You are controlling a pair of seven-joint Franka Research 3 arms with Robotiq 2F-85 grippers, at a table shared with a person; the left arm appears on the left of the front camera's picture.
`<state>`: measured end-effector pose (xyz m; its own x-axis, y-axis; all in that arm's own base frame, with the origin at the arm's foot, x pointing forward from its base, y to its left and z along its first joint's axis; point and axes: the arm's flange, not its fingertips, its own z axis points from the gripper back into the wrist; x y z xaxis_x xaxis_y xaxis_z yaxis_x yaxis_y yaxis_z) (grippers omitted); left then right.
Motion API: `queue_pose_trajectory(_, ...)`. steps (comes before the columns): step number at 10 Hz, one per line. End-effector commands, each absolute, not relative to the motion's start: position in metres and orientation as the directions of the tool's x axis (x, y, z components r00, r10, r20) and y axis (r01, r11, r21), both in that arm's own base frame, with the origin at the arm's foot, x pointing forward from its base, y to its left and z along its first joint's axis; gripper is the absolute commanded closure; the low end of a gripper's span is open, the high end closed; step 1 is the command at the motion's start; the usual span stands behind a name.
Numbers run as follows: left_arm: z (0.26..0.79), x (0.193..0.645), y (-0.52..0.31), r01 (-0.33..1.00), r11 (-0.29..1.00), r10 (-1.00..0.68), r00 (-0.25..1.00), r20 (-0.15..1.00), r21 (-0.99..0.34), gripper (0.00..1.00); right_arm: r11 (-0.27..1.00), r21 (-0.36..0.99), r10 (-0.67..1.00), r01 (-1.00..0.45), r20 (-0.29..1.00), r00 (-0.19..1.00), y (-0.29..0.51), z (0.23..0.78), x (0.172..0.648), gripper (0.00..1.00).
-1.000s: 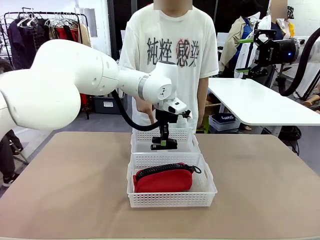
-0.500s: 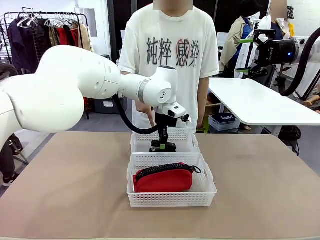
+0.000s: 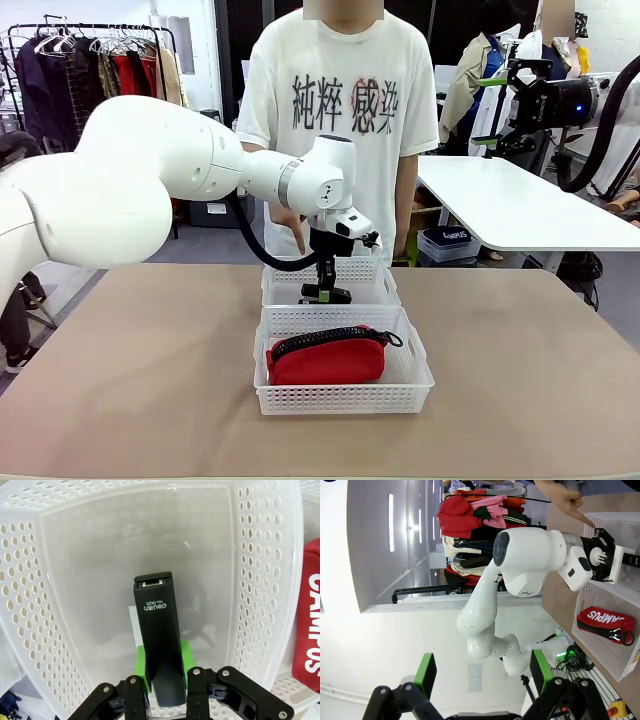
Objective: Distribute items into two baskets.
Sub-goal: Place the picked Stapler into the Organizing basket as instructed by the person.
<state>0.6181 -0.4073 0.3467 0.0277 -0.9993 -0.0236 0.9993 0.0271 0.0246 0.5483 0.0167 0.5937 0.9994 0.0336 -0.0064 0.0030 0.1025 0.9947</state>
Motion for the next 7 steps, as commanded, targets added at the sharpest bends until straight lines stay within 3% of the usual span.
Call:
queue_pose_trajectory(1,0.352,0.625,-0.410,0.999,0.035,-0.999,0.036,-0.037,0.017,0.75,0.104,0.995,0.027,-0.001,-0.002,1.000,0.017,0.597,0.548,0.00)
queue_pose_trajectory(5,0.355,0.625,-0.408,0.999,0.053,-0.998,0.053,-0.041,0.002,0.00,0.104,0.995,0.027,-0.001,-0.002,1.000,0.017,0.597,0.548,0.00)
queue_pose_trajectory(7,0.363,0.622,-0.407,0.998,0.067,-0.996,0.067,-0.058,0.008,0.00,0.104,0.995,0.027,-0.001,-0.002,1.000,0.017,0.597,0.548,0.00)
